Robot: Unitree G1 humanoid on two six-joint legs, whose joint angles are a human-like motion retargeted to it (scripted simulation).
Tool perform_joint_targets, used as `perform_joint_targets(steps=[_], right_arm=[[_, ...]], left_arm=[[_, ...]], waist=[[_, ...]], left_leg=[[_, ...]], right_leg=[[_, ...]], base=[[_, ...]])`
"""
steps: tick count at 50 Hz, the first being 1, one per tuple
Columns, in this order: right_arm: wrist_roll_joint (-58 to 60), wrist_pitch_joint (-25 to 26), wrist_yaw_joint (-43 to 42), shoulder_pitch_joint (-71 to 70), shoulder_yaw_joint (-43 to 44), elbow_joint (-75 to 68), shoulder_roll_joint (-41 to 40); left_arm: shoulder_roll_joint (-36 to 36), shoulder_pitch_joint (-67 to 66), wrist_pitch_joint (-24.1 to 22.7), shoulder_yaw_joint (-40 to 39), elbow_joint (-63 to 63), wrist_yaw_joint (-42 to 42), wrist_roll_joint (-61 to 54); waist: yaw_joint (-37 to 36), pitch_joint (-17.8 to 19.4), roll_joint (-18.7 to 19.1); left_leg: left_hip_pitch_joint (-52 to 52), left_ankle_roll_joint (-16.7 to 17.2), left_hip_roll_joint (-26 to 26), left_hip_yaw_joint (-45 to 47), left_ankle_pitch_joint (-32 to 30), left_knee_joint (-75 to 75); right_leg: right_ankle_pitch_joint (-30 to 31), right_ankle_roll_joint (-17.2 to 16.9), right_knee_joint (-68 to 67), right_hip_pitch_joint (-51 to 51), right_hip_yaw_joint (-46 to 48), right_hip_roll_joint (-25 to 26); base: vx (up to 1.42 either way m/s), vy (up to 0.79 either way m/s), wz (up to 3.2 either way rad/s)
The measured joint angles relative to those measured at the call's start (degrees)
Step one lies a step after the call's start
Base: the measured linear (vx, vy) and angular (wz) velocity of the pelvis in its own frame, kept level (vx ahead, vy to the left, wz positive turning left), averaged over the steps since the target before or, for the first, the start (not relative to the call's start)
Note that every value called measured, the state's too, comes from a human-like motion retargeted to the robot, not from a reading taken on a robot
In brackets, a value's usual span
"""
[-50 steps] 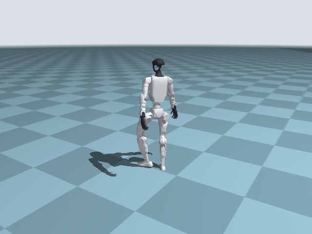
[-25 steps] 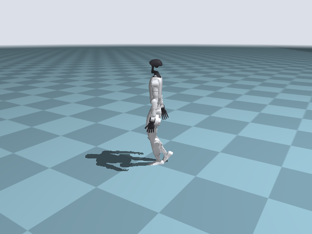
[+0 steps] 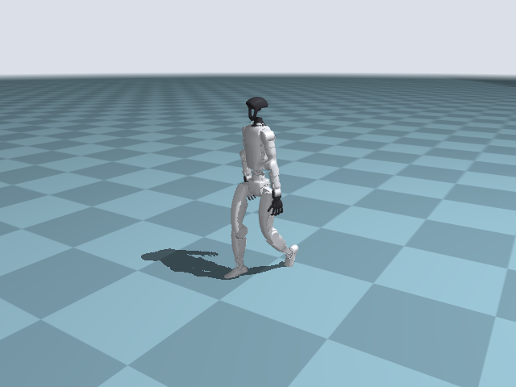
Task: Walk run
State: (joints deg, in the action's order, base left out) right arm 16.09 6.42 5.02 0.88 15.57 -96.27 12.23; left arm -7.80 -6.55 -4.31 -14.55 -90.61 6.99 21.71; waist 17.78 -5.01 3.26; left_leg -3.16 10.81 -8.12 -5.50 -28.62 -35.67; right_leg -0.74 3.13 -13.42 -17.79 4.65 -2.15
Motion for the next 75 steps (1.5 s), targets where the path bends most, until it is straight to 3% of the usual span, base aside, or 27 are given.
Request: perform_joint_targets(steps=[2, 5, 8, 11, 15, 18, 20, 23, 25, 28, 30, 31, 33, 36, 40, 45, 50, 53, 55, 58, 60, 61, 63, 65, 68, 72, 75], right_arm=[[-1.98, 0.23, -0.79, -2.92, -0.47, 1.34, -0.87], [-1.67, 0.48, -3.14, -7.53, -1.34, 4.76, -1.79], [1.58, -0.19, -5.59, -11.13, -2.83, 9.98, -2.03], [4.60, -0.85, -7.50, -13.72, -4.66, 15.80, -1.15], [8.00, 0.09, -11.27, -16.27, -4.77, 22.14, 0.76], [8.61, 0.46, -13.77, -17.05, -3.78, 24.09, 1.55], [7.90, 0.40, -14.17, -16.91, -3.25, 23.90, 1.57], [6.08, -0.45, -12.61, -15.45, -2.74, 20.85, 0.76], [4.97, -1.32, -10.79, -13.25, -2.65, 17.37, -0.25], [3.36, -1.98, -8.31, -7.48, -4.54, 11.09, -2.34], [1.95, -2.13, -6.61, -4.03, -6.10, 6.30, -2.56], [2.27, -2.24, -4.87, -2.57, -6.11, 4.13, -2.87], [4.15, -2.22, -0.35, 0.25, -5.83, 0.53, -3.44], [9.05, -2.99, 5.79, 6.24, -5.70, -1.13, -4.07], [15.14, -6.24, 10.64, 13.85, -7.13, -1.13, -4.59], [19.41, -5.18, 13.23, 18.97, -7.45, -1.13, -4.77], [15.83, -4.05, 17.14, 18.99, -6.30, -1.13, -4.28], [12.50, -2.57, 15.03, 16.62, -5.07, -1.13, -3.87], [9.90, -1.96, 11.36, 14.71, -4.31, -1.13, -3.65], [5.52, -2.25, 5.97, 10.41, -4.92, -1.13, -3.13], [3.59, -1.74, 3.91, 5.65, -6.32, -1.13, -2.67], [3.81, -1.10, 3.32, 2.64, -6.69, -1.13, -2.53], [5.30, 0.24, 1.58, -3.90, -6.61, -0.85, -2.02], [7.63, 1.72, -1.32, -9.36, -5.93, 2.06, -2.09], [8.90, 1.36, -6.92, -14.44, -7.41, 9.99, -2.18], [7.68, -0.05, -12.65, -19.44, -10.75, 21.03, -0.73], [8.11, -0.97, -15.53, -22.13, -10.02, 27.25, 1.19]], left_arm=[[0.80, -4.21, 0.26, -1.13, 0.06, 0.80, 4.10], [1.71, -9.61, -0.43, -3.02, 1.00, 3.39, 9.12], [1.70, -13.38, -0.24, -4.40, 0.30, 3.26, 9.64], [0.81, -15.89, 0.81, -6.42, -1.15, 2.70, 8.77], [-0.30, -17.45, 2.41, -9.66, -3.09, 2.92, 6.39], [-0.89, -17.54, 2.59, -11.54, -4.46, 2.87, 4.00], [-1.15, -17.14, 2.78, -12.29, -5.50, 2.58, 2.53], [-1.05, -15.57, 3.63, -12.97, -6.74, 2.03, 1.02], [-0.69, -14.76, 3.75, -13.56, -6.79, 1.24, 0.62], [-0.48, -12.66, 3.24, -13.19, -6.79, 0.79, -1.56], [-0.82, -8.68, 3.53, -11.35, -6.79, 0.51, -4.01], [-1.11, -5.87, 3.74, -10.50, -5.95, 0.07, -5.07], [-1.32, 0.17, 3.91, -9.07, -3.04, -0.84, -6.30], [-0.10, 7.77, 1.53, -6.24, 4.97, -0.48, -6.04], [-0.49, 15.32, -3.10, 0.70, 17.81, 3.56, -6.99], [-4.56, 21.20, -7.25, 4.62, 29.88, 5.40, -6.10], [-6.69, 22.23, -10.05, 4.66, 30.98, 0.69, -4.13], [-5.40, 20.24, -9.55, 3.74, 26.11, -0.55, -3.70], [-4.04, 17.78, -9.30, 2.84, 20.98, -0.18, -3.11], [-2.32, 11.68, -9.13, 1.34, 12.49, -0.92, -1.61], [-1.81, 7.36, -7.83, 1.03, 7.18, -2.09, -0.64], [-1.84, 5.24, -6.91, 0.63, 5.17, -2.36, 0.33], [-1.26, 1.19, -5.02, -0.80, 2.09, -2.69, 2.94], [0.11, -3.25, -3.25, -2.51, 0.49, -3.40, 6.03], [2.39, -10.41, -3.04, -4.84, -1.26, -3.96, 8.54], [3.69, -17.59, -1.19, -6.42, -3.61, -1.34, 11.01], [3.84, -20.50, 0.77, -7.37, -5.71, 0.01, 13.84]], waist=[[-1.57, 0.06, -0.98], [-3.35, 0.16, -3.27], [-8.97, 0.98, -4.72], [-13.17, 1.57, -5.20], [-16.75, 2.23, -4.68], [-17.42, 2.06, -5.57], [-16.49, 1.38, -6.16], [-18.32, 0.69, -7.42], [-20.11, -0.58, -7.84], [-18.06, -3.24, -6.55], [-14.18, -1.76, -8.57], [-14.04, -1.28, -7.07], [-13.37, -0.90, -2.51], [-12.37, 0.22, -0.81], [-5.36, 1.41, 0.32], [1.38, 2.53, -2.98], [1.55, 2.55, -2.91], [2.49, 0.50, -2.21], [4.94, -0.74, -1.44], [5.51, -1.62, -0.99], [4.29, -1.31, -2.35], [3.78, -0.46, -2.15], [2.49, -0.94, -4.77], [1.03, -0.63, -5.83], [-3.59, 0.88, -7.30], [-8.88, 2.40, -7.27], [-11.31, 4.13, -5.38]], left_leg=[[4.59, 0.25, 3.37, 6.72, -0.46, -9.67], [11.95, -7.85, 5.73, 13.59, 10.30, -15.18], [20.29, -8.20, 3.52, 12.98, 17.73, -13.69], [26.71, -10.03, 3.77, 11.62, 22.45, -4.08], [30.95, -11.63, 8.74, 17.80, 22.38, 17.12], [32.75, -10.42, 6.01, 21.34, 24.78, 31.06], [32.55, -12.25, 3.25, 21.88, 27.01, 36.65], [30.76, -16.72, 3.88, 23.84, 26.28, 32.64], [29.50, -16.70, 5.18, 24.25, 22.54, 30.79], [27.39, -19.27, 7.45, 21.24, 25.48, 25.91], [23.58, -20.93, 3.12, 19.60, 29.28, 22.96], [21.34, -21.24, 4.20, 18.97, 29.47, 24.46], [18.23, -21.06, 7.70, 15.57, 30.44, 26.48], [13.90, -21.13, 7.25, 12.31, 32.30, 27.81], [7.99, -22.55, 3.39, 5.05, 33.35, 31.07], [-0.74, -23.38, -2.53, 1.04, 36.85, 32.16], [-8.50, -21.10, -1.99, 2.20, 38.98, 31.86], [-9.89, -17.78, -1.19, 2.08, 33.93, 29.15], [-10.53, -13.89, 0.70, 1.66, 25.80, 25.90], [-8.23, -7.42, 2.90, 3.32, 7.26, 14.44], [-3.57, -6.34, 3.46, 7.24, -0.25, 1.34], [-0.83, -6.68, 5.71, 9.13, -0.93, -6.71], [3.45, -8.74, 4.02, 12.76, 0.22, -11.37], [8.74, -11.70, 5.57, 16.86, 7.22, -15.03], [16.97, -10.16, 4.21, 16.79, 15.51, -14.02], [25.56, -10.87, 7.57, 18.85, 23.37, -0.53], [28.21, -10.99, 9.70, 20.90, 22.91, 17.03]], right_leg=[[-1.85, 0.85, 0.53, 3.32, 0.33, 0.75], [-2.72, 0.92, 2.97, 7.87, 1.19, -0.62], [-2.36, 1.75, 5.76, 11.42, -0.89, 0.83], [-3.04, 2.46, 8.09, 14.81, -0.89, 2.98], [-5.51, 2.00, 10.60, 20.10, 0.27, 6.17], [-6.29, 1.06, 11.64, 23.92, 1.68, 7.10], [-5.15, -0.06, 11.50, 25.92, 3.66, 7.18], [2.42, -2.50, 8.75, 28.32, 2.99, 6.26], [13.52, -3.68, 5.73, 29.11, 1.46, 5.59], [29.44, -1.66, -7.00, 25.99, 3.98, 3.86], [30.74, 0.75, -29.59, 19.40, 5.78, -0.90], [30.74, -0.11, -31.42, 17.82, 4.62, 1.67], [29.18, -0.06, -30.84, 14.44, 5.78, 7.07], [21.23, -2.32, -31.13, 7.41, 2.02, 10.82], [9.22, -4.35, -23.74, -1.97, 4.67, 6.48], [6.06, -8.12, 0.23, -6.86, 9.41, -2.94], [2.73, -11.52, 14.40, -10.26, 4.16, -0.97], [4.73, -4.17, 7.88, -10.29, 5.92, -0.73], [8.71, -4.28, 5.77, -8.88, 6.93, -1.43], [5.44, -1.96, 1.92, -6.12, 0.06, 0.27], [1.24, 0.33, 0.84, -2.48, -2.12, 1.44], [0.70, 1.07, 1.29, -0.09, 2.06, 1.80], [-0.15, 1.57, 2.89, 3.10, 2.15, 0.19], [-1.59, 2.13, 4.04, 6.12, 0.10, 1.28], [-1.37, 2.71, 7.00, 10.45, -4.84, 3.15], [-2.89, 4.35, 8.90, 15.05, -9.04, 7.34], [-5.09, 5.07, 9.43, 19.12, -9.74, 10.76]], base=[[0.86, -0.27, 0.31], [0.75, -0.20, 0.17], [0.75, -0.13, -0.60], [0.66, -0.12, -0.20], [0.79, -0.10, 0.21], [0.96, -0.07, 0.46], [0.97, -0.06, 0.64], [1.07, -0.02, -0.33], [1.17, 0.01, -0.76], [1.38, 0.05, 0.14], [1.09, 0.02, 1.28], [0.83, -0.02, 0.94], [0.99, -0.03, 0.62], [0.82, -0.07, 0.92], [0.97, -0.12, 1.81], [0.89, -0.25, 1.13], [1.02, -0.39, 0.10], [1.09, -0.48, 0.46], [1.20, -0.59, 1.01], [1.25, -0.64, 0.31], [0.96, -0.49, -0.58], [0.83, -0.44, -0.84], [0.86, -0.42, -0.86], [0.88, -0.31, -0.99], [1.01, -0.27, -1.43], [0.84, -0.18, -1.06], [0.90, -0.07, -0.33]])
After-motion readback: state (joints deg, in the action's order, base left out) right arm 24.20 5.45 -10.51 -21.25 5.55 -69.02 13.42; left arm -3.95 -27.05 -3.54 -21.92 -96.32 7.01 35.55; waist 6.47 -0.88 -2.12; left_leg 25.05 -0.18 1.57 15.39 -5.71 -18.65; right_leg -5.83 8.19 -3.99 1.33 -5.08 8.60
